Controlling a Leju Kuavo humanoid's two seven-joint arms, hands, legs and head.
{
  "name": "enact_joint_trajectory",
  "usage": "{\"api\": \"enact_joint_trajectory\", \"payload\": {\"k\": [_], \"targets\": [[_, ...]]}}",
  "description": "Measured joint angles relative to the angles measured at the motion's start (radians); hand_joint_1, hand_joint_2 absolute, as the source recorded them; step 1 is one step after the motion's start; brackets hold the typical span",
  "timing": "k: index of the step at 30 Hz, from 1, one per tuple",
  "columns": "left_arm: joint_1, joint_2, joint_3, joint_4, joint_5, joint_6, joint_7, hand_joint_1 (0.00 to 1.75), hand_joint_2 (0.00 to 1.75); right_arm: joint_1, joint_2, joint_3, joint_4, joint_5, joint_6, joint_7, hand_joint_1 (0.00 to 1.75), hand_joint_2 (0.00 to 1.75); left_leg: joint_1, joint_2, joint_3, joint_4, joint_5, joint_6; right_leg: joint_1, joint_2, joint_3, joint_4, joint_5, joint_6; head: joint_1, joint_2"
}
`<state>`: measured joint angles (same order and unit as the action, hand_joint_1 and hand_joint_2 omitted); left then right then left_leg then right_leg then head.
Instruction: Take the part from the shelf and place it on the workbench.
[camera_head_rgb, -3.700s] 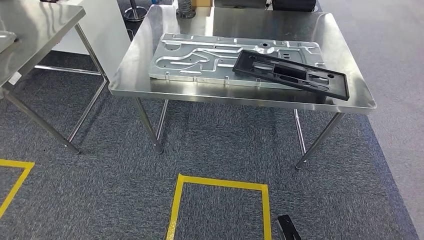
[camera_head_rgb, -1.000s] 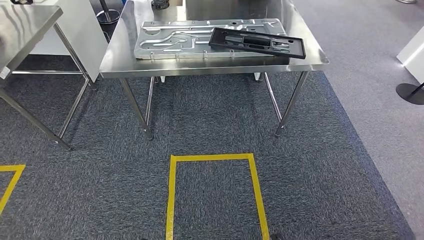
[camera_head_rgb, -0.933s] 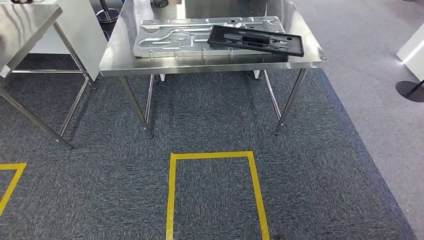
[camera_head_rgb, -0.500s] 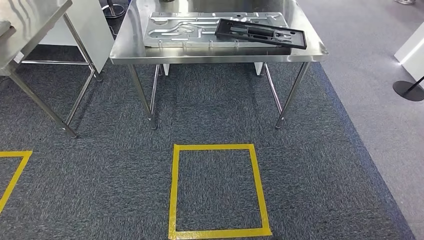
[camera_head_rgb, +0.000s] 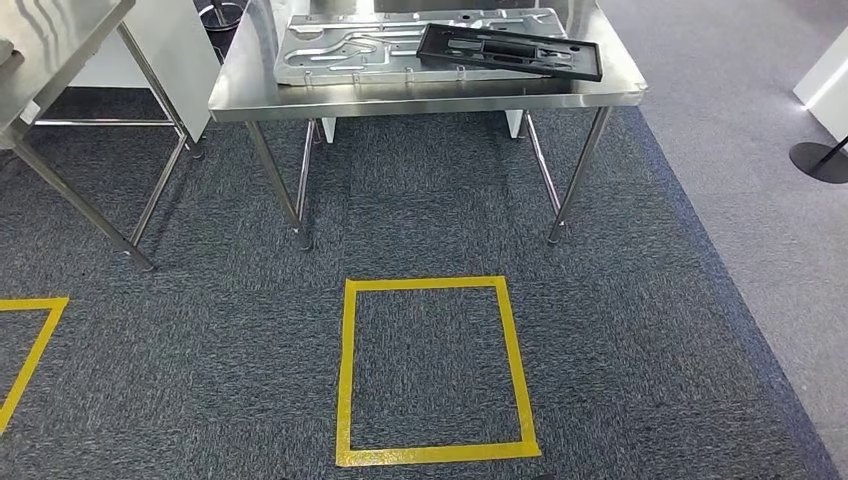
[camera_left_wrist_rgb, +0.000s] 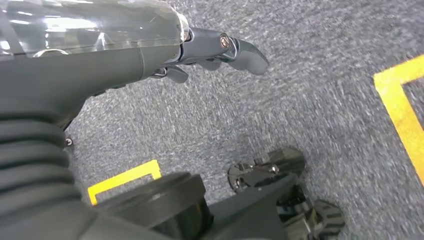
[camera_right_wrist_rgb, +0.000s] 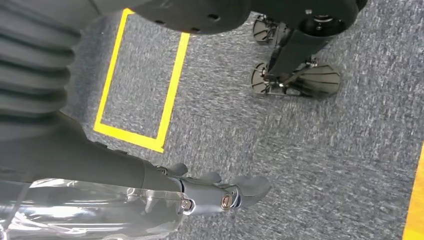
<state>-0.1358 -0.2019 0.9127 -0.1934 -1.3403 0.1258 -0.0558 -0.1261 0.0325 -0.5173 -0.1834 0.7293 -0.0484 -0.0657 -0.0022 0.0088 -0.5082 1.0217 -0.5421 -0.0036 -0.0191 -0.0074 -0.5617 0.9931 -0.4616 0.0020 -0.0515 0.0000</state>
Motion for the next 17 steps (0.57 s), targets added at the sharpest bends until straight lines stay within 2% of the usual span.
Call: {"api": "enact_joint_trajectory", "payload": {"k": [1, 3, 4, 5, 6, 8, 10, 11, 14, 17], "targets": [[-0.001, 0.0, 0.0, 0.0, 0.0, -0.006, 0.001, 0.0, 1.75, -0.002, -0.003, 0.002, 0.001, 0.002, 0.01, 0.0, 0.0, 1.75, 0.002, -0.001, -0.023, 0.051, -0.03, -0.005, -0.001, -0.001, -0.001, -0.002, 0.002, -0.006, 0.0, 0.0], [0.0, 0.0, 0.0, 0.0, -0.001, -0.022, 0.003, 0.0, 1.75, -0.006, -0.012, 0.006, 0.002, 0.006, 0.035, 0.002, 0.0, 1.75, 0.003, -0.002, -0.089, 0.191, -0.095, -0.011, 0.001, -0.001, -0.005, -0.002, 0.004, -0.012, 0.0, 0.0], [0.001, 0.0, 0.0, 0.0, -0.002, -0.03, 0.005, 0.0, 1.75, -0.007, -0.017, 0.009, 0.003, 0.007, 0.046, 0.003, 0.0, 1.75, 0.004, -0.002, -0.115, 0.246, -0.112, -0.013, 0.002, -0.002, -0.007, -0.001, 0.005, -0.013, 0.0, 0.0], [0.004, 0.0, -0.001, 0.0, -0.002, -0.036, 0.007, 0.0, 1.75, -0.008, -0.021, 0.012, 0.003, 0.008, 0.056, 0.005, 0.0, 1.75, 0.005, -0.002, -0.124, 0.265, -0.108, -0.013, 0.003, -0.003, -0.008, 0.0, 0.006, -0.013, 0.0, 0.0], [0.007, 0.0, -0.005, 0.0, 0.0, -0.04, 0.009, 0.0, 1.75, -0.008, -0.024, 0.016, 0.003, 0.008, 0.063, 0.006, 0.0, 1.75, 0.005, -0.002, -0.114, 0.245, -0.085, -0.012, 0.003, -0.003, -0.009, 0.002, 0.006, -0.013, 0.0, 0.0], [0.017, 0.002, -0.021, 0.0, 0.017, -0.045, 0.011, 0.0, 1.75, -0.01, -0.027, 0.026, 0.0, 0.001, 0.068, 0.007, 0.0, 1.75, 0.005, -0.002, -0.052, 0.119, -0.012, -0.006, 0.004, -0.003, -0.009, 0.006, 0.007, -0.01, 0.0, 0.0], [0.03, 0.006, -0.05, 0.0, 0.054, -0.048, 0.012, 0.0, 1.75, -0.012, -0.028, 0.043, -0.01, -0.018, 0.068, 0.008, 0.0, 1.75, 0.003, -0.003, -0.003, 0.007, 0.027, 0.003, 0.008, -0.002, -0.014, 0.012, 0.008, -0.002, 0.0, 0.0], [0.039, 0.008, -0.066, 0.0, 0.081, -0.05, 0.013, 0.0, 1.75, -0.012, -0.028, 0.052, -0.016, -0.033, 0.067, 0.009, 0.0, 1.75, 0.001, -0.004, 0.004, -0.016, 0.031, 0.008, 0.01, -0.001, -0.017, 0.013, 0.01, 0.004, 0.0, 0.0], [0.066, 0.018, -0.12, 0.0, 0.174, -0.053, 0.017, 0.0, 1.75, -0.003, -0.028, 0.083, -0.032, -0.084, 0.066, 0.012, 0.0, 1.75, 0.002, -0.006, 0.0, -0.028, 0.037, 0.026, 0.01, 0.0, -0.024, 0.016, 0.014, 0.022, 0.0, 0.0], [0.077, 0.028, -0.168, -0.003, 0.244, -0.056, 0.02, 0.0, 1.75, 0.013, -0.026, 0.11, -0.042, -0.122, 0.066, 0.015, 0.0, 1.75, 0.006, -0.004, -0.002, -0.035, 0.049, 0.044, 0.006, 0.003, -0.05, 0.079, -0.038, 0.034, 0.0, 0.0]]}}
